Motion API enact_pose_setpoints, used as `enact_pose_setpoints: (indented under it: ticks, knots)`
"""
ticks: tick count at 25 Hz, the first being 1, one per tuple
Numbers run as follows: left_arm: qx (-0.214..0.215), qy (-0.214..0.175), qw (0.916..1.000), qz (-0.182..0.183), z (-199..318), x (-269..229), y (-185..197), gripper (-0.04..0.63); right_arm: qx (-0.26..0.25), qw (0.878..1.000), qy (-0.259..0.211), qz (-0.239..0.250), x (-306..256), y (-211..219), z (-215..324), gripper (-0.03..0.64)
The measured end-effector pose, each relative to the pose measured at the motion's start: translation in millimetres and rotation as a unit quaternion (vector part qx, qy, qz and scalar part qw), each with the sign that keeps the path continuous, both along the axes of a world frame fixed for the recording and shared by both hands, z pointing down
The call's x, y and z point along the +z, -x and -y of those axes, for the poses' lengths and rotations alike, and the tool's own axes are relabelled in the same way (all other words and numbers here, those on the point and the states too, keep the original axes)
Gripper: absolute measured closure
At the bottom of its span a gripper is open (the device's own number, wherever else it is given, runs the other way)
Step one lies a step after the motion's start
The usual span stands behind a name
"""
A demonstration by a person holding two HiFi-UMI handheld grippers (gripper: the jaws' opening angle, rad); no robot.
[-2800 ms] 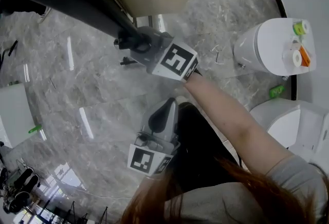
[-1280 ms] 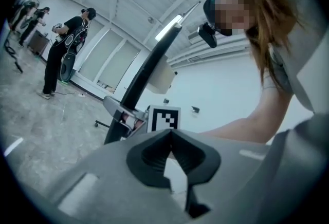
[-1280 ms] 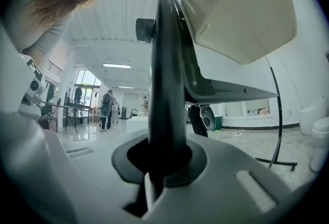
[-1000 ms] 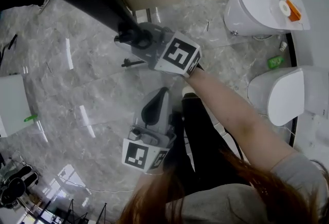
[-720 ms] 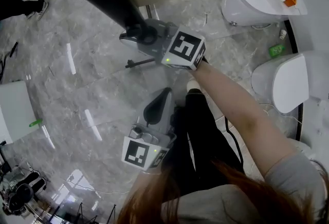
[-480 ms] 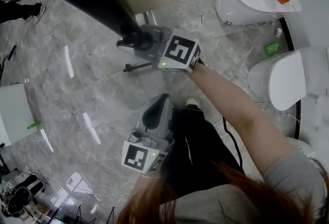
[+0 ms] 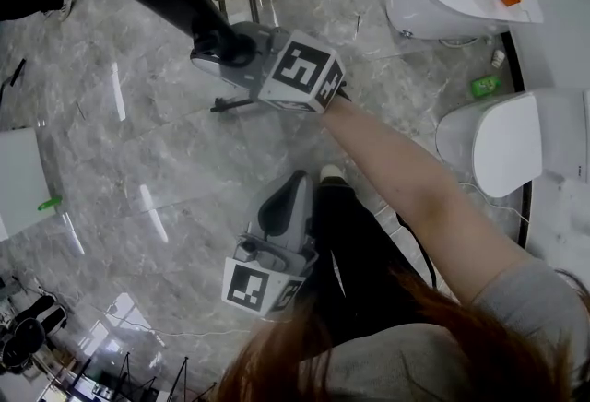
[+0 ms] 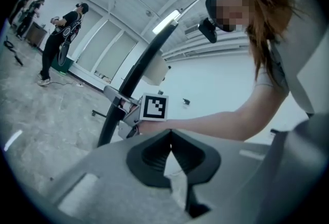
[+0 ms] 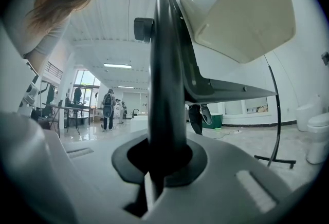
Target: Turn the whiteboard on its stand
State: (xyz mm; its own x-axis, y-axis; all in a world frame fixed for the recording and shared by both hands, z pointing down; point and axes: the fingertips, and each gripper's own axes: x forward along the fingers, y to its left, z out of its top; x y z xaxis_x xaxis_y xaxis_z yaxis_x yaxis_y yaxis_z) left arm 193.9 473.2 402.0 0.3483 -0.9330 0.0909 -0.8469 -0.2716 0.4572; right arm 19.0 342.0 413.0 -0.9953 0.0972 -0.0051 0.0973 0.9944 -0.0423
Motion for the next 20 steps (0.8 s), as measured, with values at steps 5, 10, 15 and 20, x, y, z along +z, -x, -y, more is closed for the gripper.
enact_pose_setpoints:
  ticks: [5, 10, 15, 20]
  knots:
    - [0.021, -0.006, 0.9995, -0.021, -6, -6, -5, 0.594, -0.004, 1.0, -0.003, -0.002, 0, -2, -6, 0.612]
    - [0.063, 0.006, 0.998, -0.009, -20, 0, -2, 0.594, -0.001, 1.0, -0.007, 0.001, 0, -15, -23, 0.612]
    - [0.079, 0.009, 0.9968, -0.009, -35, 5, 3, 0.594, -0.001, 1.0, -0.002, 0.004, -2, -27, -51, 0.611]
    - [0.082, 0.013, 0.9965, -0.009, -66, 13, -14, 0.594, 0.009, 1.0, -0.008, 0.009, -2, -43, -70, 0.612]
